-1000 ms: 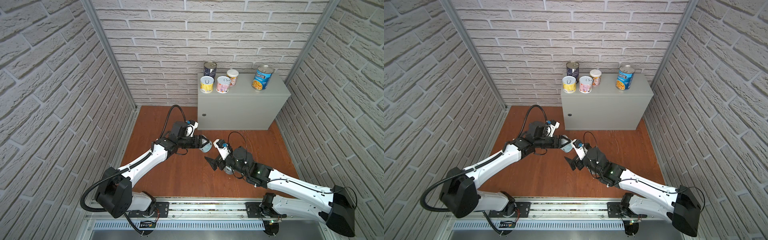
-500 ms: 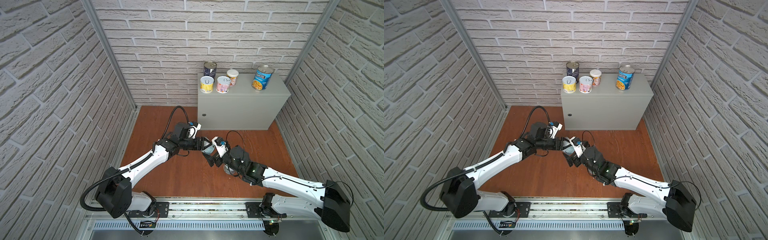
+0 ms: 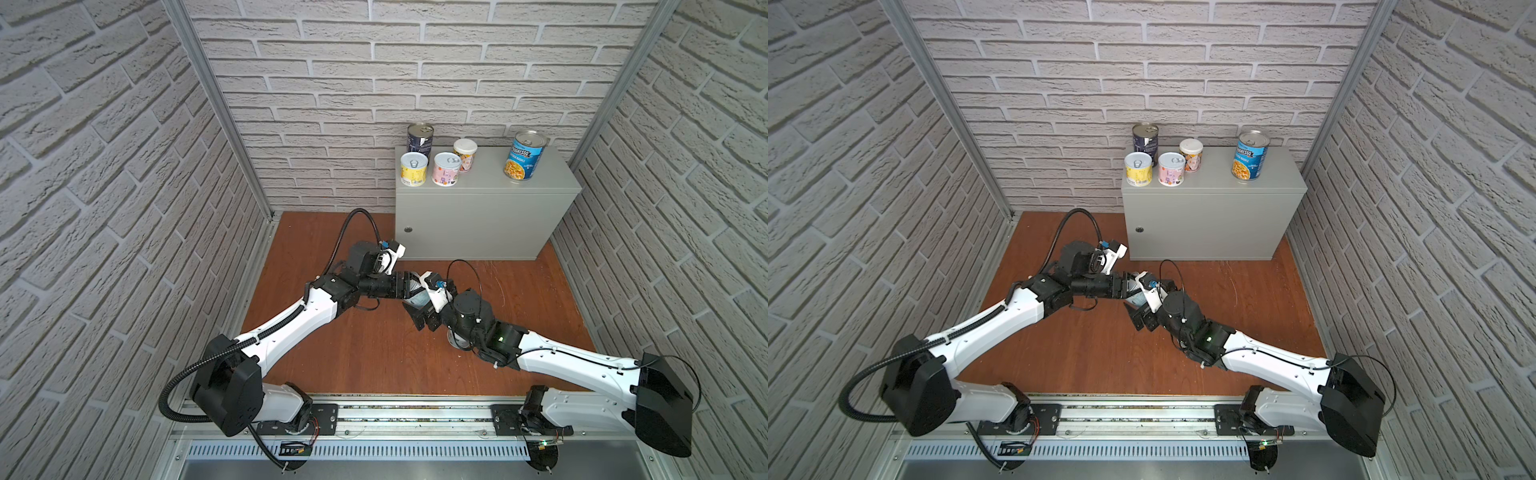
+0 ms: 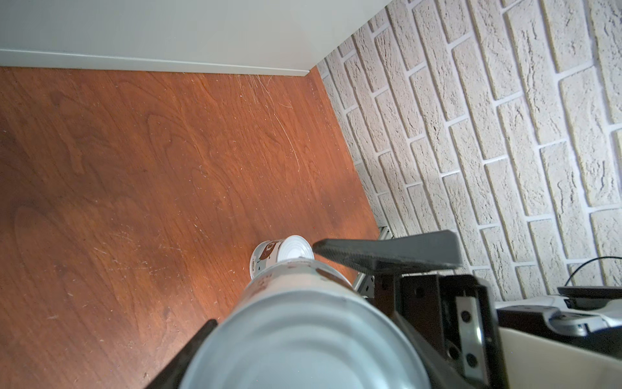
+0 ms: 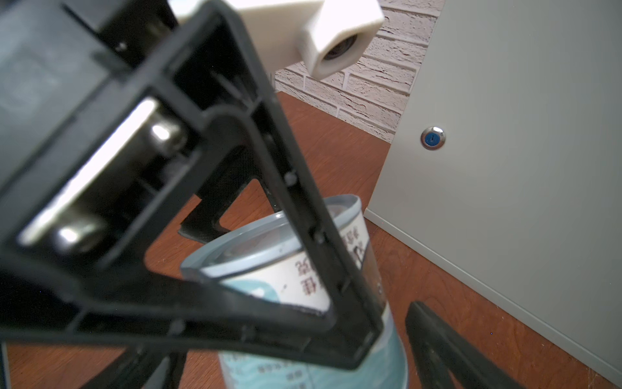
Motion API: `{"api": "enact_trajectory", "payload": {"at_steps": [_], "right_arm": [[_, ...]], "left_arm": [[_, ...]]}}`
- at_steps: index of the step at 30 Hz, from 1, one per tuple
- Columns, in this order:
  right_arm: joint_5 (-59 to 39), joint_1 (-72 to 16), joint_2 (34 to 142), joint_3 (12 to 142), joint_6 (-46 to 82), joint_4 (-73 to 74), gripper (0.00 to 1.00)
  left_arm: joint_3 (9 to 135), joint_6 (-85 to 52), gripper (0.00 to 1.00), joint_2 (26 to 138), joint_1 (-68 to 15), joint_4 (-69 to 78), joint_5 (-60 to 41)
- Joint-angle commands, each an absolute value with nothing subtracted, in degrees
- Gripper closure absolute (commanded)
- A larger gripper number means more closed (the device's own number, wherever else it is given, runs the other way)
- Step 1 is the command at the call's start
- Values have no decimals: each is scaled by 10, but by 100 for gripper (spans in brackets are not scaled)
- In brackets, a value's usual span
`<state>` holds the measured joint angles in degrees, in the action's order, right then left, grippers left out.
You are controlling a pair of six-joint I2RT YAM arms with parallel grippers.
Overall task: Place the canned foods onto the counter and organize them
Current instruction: 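Bring the held can to the right gripper and close the right gripper on it, then open the left gripper and draw it back while the right gripper holds the can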
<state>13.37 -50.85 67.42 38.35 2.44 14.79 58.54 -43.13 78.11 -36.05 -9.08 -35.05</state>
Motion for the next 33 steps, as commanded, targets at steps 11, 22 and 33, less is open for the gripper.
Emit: {"api": "enact_trajectory", "payload": {"at_steps": [11, 22, 33], "right_arm": [[173, -512, 705, 407, 4, 209, 3], [176, -512, 711, 407, -1, 217, 5], [159, -512, 695, 406, -3, 215, 19]], "left_arm": [[599, -416, 54, 780, -362, -73, -375], [593, -407, 54, 786, -359, -82, -384], [594, -410, 54, 791, -359, -79, -396]]}}
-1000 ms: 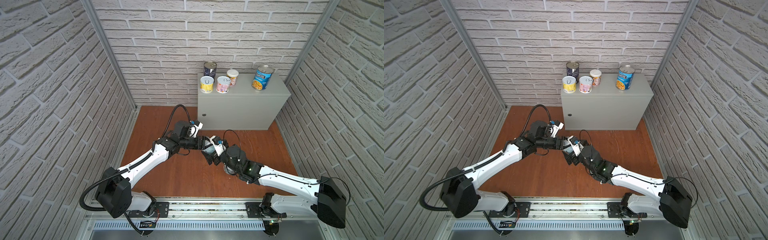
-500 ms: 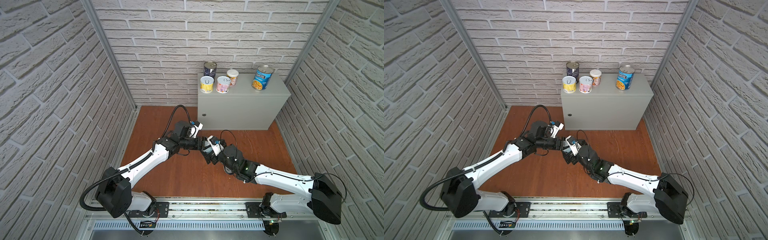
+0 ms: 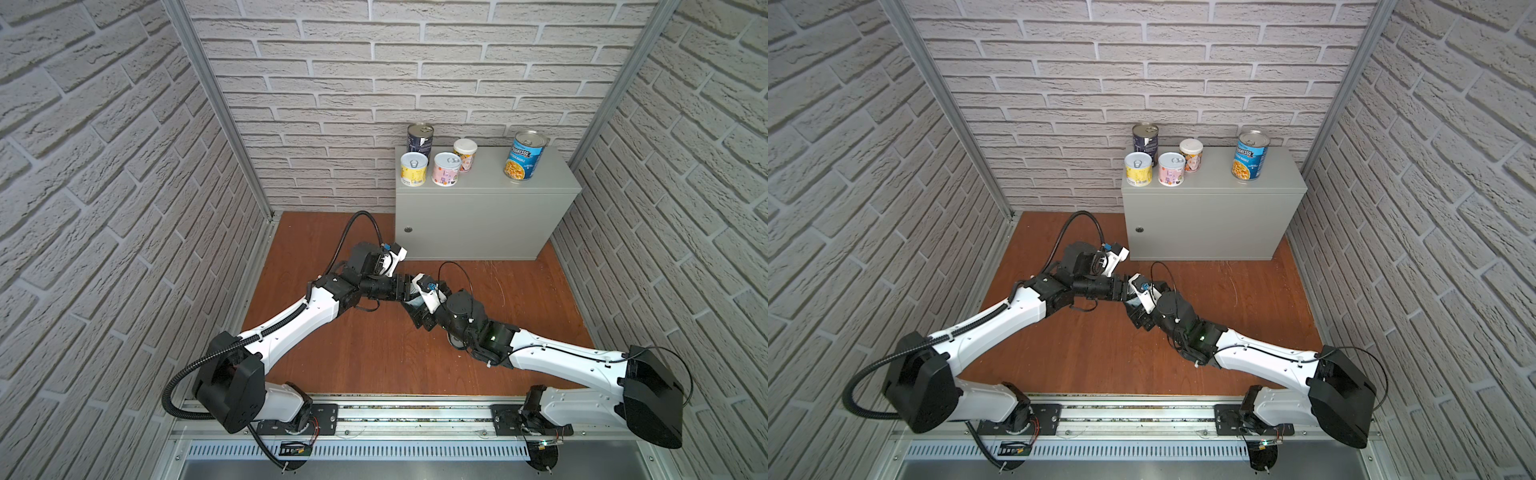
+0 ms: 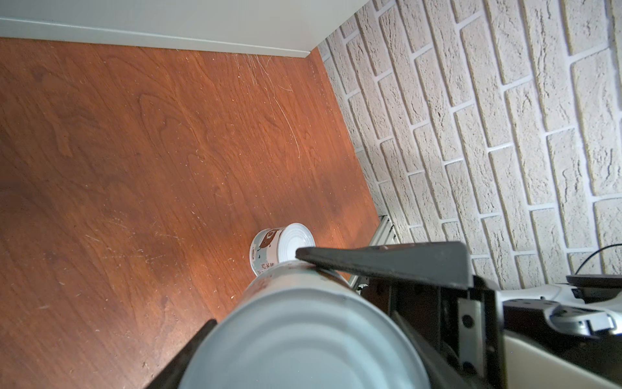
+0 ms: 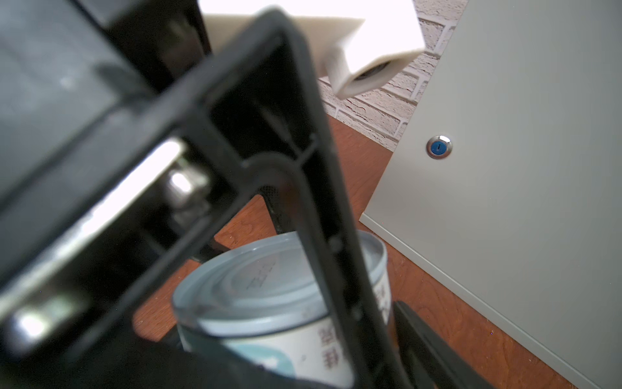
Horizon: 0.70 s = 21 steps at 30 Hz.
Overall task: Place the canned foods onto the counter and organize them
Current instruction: 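Open the left gripper and draw it back while the right gripper holds the can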
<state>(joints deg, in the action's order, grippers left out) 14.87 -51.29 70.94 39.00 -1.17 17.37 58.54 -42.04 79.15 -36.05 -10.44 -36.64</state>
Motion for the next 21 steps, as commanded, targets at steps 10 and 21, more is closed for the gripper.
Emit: {"api": "enact_trajectory", "payload": {"at_steps": [10, 21], "right_arm": [[148, -512, 695, 411, 0, 213, 36], [149, -512, 681, 416, 20, 188, 40]], "left_arm": [[594, -416, 52, 803, -356, -71, -398], [580, -423, 48, 806, -352, -46, -403]]}}
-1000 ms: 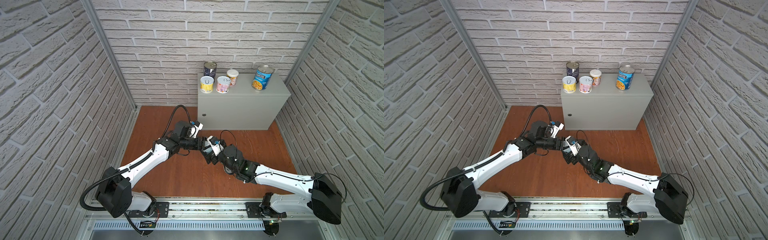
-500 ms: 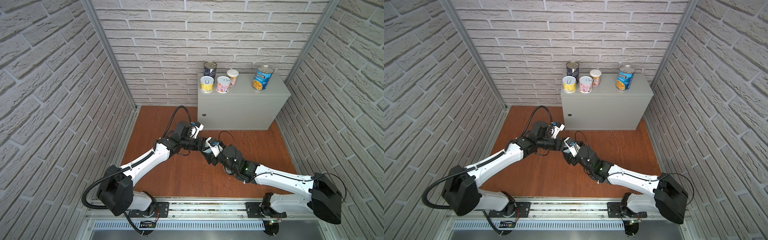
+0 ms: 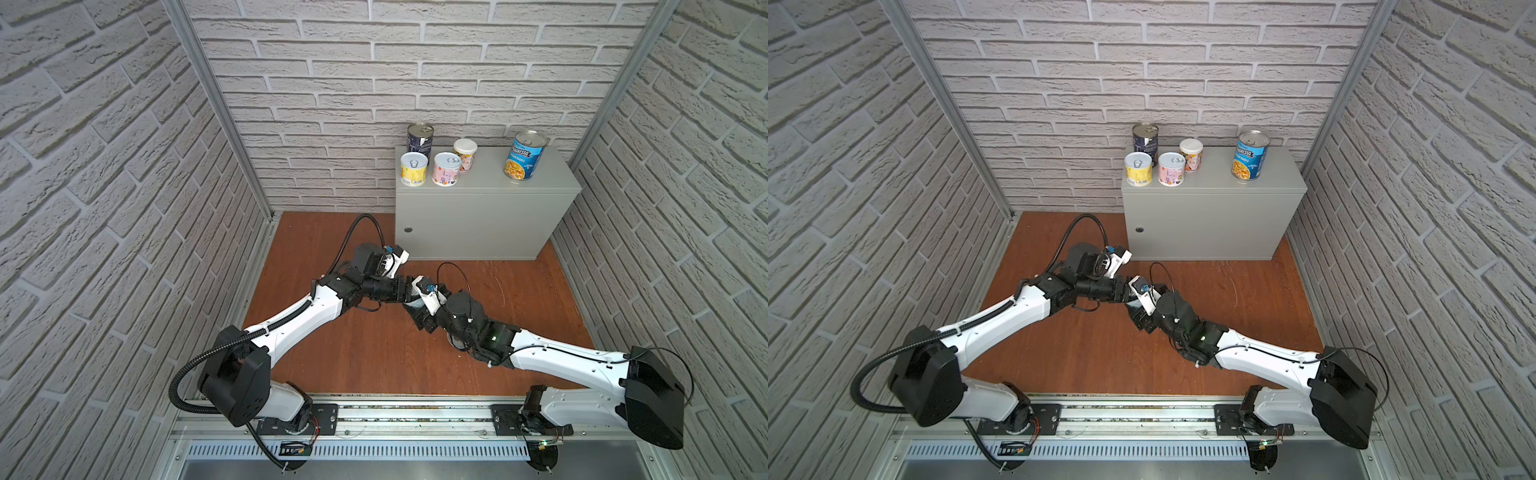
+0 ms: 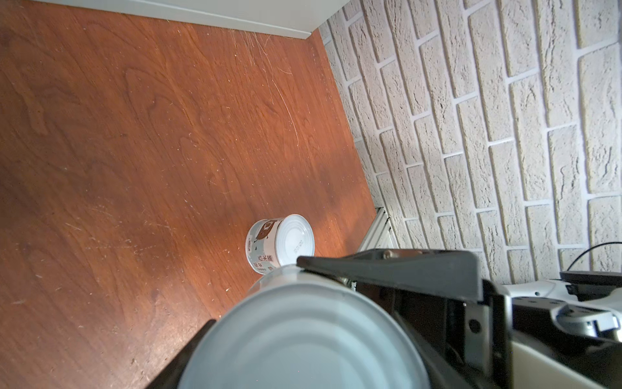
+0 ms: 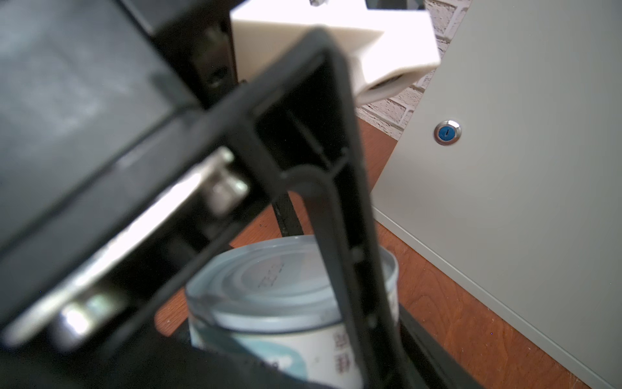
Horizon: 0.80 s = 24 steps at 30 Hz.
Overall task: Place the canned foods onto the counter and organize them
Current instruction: 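Open the left gripper and draw it back while the right gripper holds the can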
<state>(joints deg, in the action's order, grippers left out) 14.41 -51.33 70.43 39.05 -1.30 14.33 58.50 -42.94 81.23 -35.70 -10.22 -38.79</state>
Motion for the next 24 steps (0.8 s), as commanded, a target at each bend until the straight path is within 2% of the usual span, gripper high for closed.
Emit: {"api": "enact_trajectory", "payload": {"at_steps": [1, 9, 13, 16, 18, 24], "right_arm": [[152, -512, 681, 418, 23, 185, 40], [169, -512, 679, 418, 47, 167, 41], [196, -512, 678, 422, 56, 150, 43], [209, -512, 676, 420, 58, 150, 43], [219, -512, 679, 420, 61, 149, 43], [230, -512, 698, 432, 69, 134, 43]], "left_arm": [[575, -425, 47, 803, -352, -42, -402], [565, -421, 32, 801, -350, -38, -390], [554, -440, 18, 797, -350, -14, -391], [541, -446, 13, 795, -350, 0, -381], [541, -438, 3, 801, -349, -9, -378], [530, -425, 2, 806, -348, -21, -352]]}}
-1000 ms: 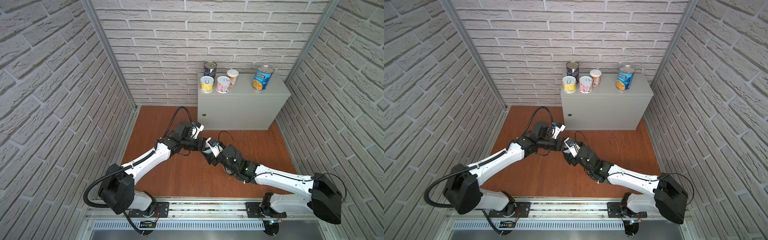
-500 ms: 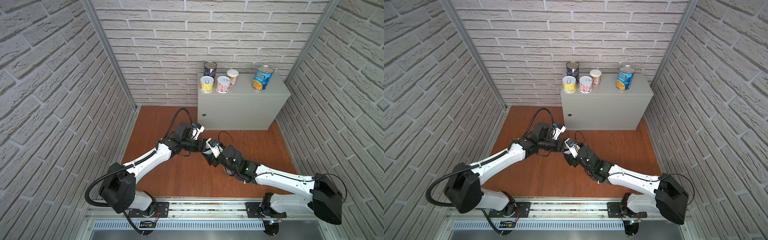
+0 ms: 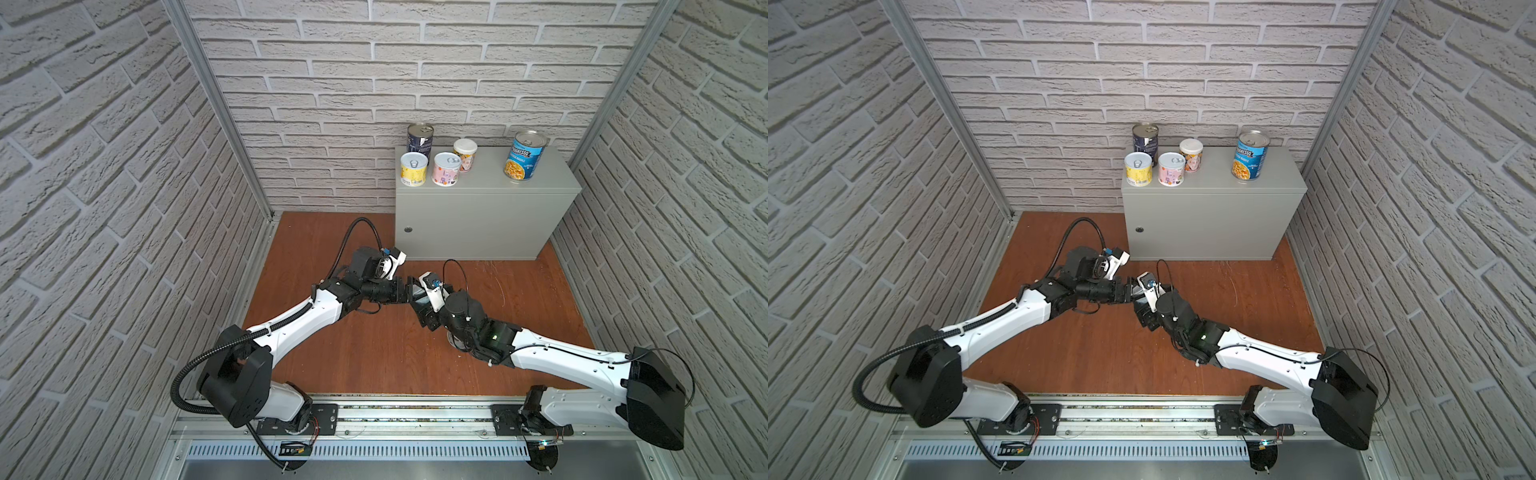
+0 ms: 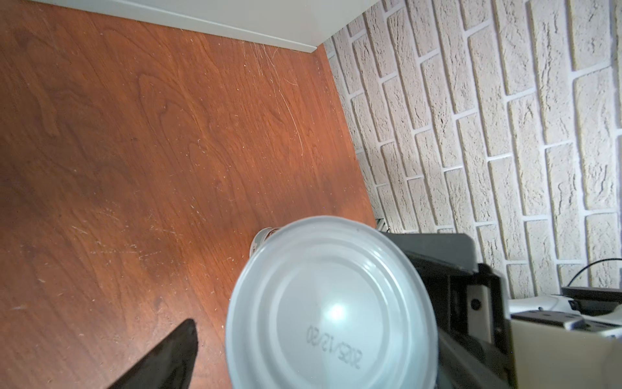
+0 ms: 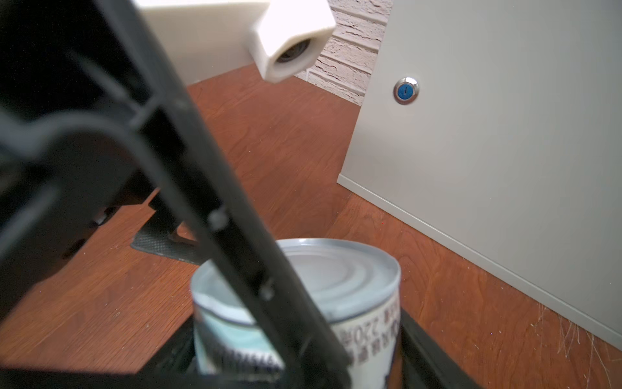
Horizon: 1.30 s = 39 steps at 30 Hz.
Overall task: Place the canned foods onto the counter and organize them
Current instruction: 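Open the left gripper and draw it back while the right gripper holds the can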
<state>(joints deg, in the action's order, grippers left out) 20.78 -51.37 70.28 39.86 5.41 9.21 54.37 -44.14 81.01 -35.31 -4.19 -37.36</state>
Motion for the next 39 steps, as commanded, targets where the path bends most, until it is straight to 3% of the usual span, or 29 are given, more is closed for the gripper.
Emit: {"api": "enact_trajectory", "payload": {"at_steps": [1, 39], "right_arm": [[230, -512, 700, 435, 70, 132, 43], [258, -506, 766, 492, 111, 78, 44]], "left_arm": [[528, -424, 2, 807, -347, -24, -347], [491, -438, 2, 705, -311, -51, -263]]}}
